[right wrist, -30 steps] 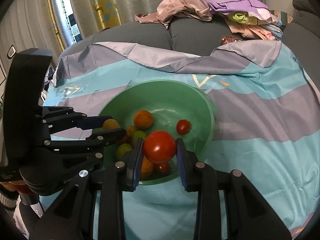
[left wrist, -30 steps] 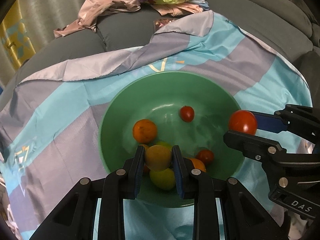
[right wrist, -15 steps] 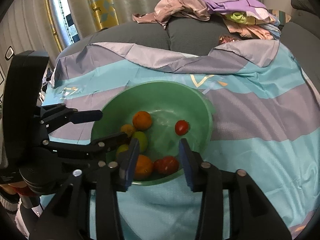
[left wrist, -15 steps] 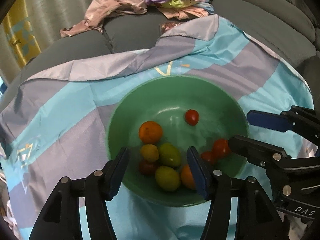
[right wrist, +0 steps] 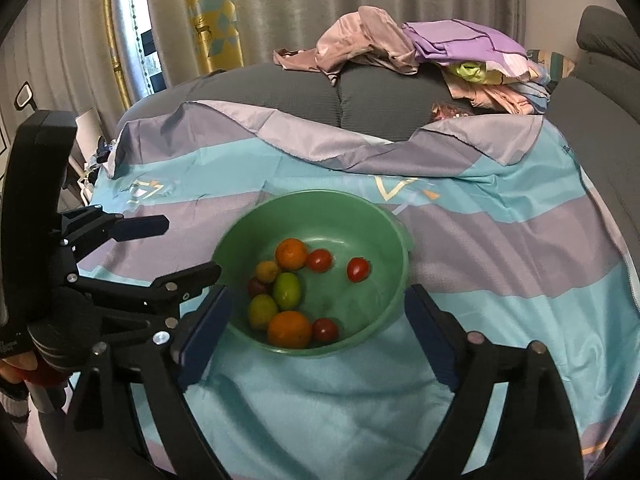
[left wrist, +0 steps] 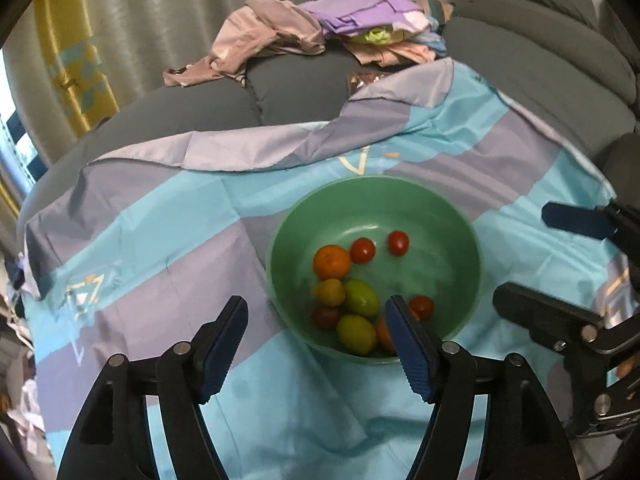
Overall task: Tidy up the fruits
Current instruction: 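Open both tools to release the fruits into the bowl and withdraw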
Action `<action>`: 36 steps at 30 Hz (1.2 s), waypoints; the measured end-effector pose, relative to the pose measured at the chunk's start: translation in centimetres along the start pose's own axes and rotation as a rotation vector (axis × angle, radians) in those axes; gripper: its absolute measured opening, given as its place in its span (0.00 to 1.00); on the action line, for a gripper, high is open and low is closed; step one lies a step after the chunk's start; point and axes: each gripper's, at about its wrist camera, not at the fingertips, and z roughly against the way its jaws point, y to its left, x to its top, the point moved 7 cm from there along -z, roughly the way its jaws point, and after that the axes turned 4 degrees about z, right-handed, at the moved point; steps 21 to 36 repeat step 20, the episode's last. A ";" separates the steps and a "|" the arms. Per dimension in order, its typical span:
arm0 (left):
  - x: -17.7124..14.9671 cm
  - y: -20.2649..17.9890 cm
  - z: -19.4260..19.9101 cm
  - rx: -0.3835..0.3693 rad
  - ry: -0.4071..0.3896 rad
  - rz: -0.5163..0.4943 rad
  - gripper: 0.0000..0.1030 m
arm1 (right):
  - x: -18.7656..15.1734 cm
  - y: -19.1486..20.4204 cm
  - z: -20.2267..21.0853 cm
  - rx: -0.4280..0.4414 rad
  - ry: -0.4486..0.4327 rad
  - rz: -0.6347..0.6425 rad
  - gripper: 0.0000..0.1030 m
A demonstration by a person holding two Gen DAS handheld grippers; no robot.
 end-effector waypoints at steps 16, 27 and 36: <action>1.5 -0.1 4.1 0.028 -0.042 -0.011 0.69 | 1.1 1.1 3.6 0.004 -0.025 0.035 0.87; 1.7 -0.1 4.3 0.031 -0.057 -0.010 0.69 | 1.2 1.2 3.9 0.006 -0.030 0.035 0.87; 1.7 -0.1 4.3 0.031 -0.057 -0.010 0.69 | 1.2 1.2 3.9 0.006 -0.030 0.035 0.87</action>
